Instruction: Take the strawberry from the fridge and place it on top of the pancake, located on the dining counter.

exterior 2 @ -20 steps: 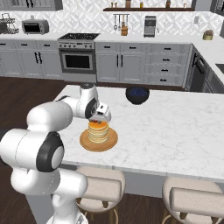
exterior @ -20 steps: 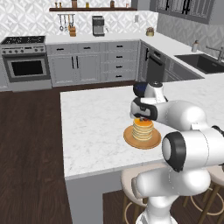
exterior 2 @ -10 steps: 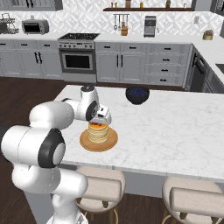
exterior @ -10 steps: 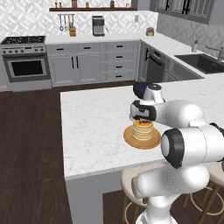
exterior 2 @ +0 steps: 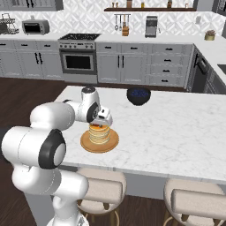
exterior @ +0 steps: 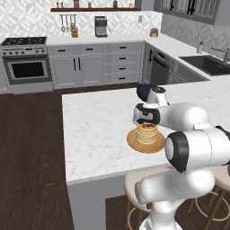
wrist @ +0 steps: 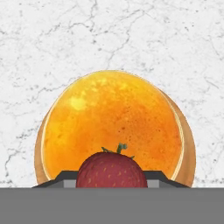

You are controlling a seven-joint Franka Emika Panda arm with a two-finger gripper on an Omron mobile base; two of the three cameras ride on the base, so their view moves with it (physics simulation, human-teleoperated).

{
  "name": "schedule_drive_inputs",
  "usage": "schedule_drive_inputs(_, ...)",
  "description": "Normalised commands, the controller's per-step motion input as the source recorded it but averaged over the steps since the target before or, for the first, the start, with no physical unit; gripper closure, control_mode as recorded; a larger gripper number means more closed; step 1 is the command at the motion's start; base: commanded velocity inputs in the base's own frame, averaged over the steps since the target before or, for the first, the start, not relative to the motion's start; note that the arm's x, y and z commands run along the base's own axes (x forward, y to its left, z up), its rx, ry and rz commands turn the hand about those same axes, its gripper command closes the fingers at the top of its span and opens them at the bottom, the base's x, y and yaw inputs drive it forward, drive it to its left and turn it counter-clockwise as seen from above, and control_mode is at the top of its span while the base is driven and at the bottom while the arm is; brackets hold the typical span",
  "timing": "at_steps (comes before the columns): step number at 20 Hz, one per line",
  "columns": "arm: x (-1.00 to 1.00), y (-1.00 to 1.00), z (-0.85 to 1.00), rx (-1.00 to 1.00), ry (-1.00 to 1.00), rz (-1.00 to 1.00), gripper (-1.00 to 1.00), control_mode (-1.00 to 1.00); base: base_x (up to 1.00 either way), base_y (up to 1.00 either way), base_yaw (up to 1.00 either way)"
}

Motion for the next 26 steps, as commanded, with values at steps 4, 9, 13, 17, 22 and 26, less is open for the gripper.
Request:
schedule_drive_inputs(4, 0.0, 0.0, 0.0, 0.0, 0.0, 0.0, -1.0, -1.0, 0.0, 0.0, 0.0)
schedule_drive_inputs(9, 0.03, 0.0, 0.0, 0.0, 0.0, 0.0, -1.0, -1.0, 0.0, 0.0, 0.0)
schedule_drive_inputs(13, 0.07, 0.0, 0.01, 0.0, 0.0, 0.0, -1.0, -1.0, 0.0, 0.0, 0.0)
schedule_drive_inputs(17, 0.01, 0.06, 0.36, -0.06, 0.0, 0.0, -1.0, -1.0, 0.0, 0.0, 0.0)
schedule_drive_inputs(22, -0.03, 0.1, 0.69, -0.02, 0.0, 0.0, -1.0, -1.0, 0.0, 0.0, 0.0)
schedule_drive_inputs(26, -0.63, 0.02, 0.65, 0.02, -0.01, 0.0, -1.0, -1.0, 0.0, 0.0, 0.0)
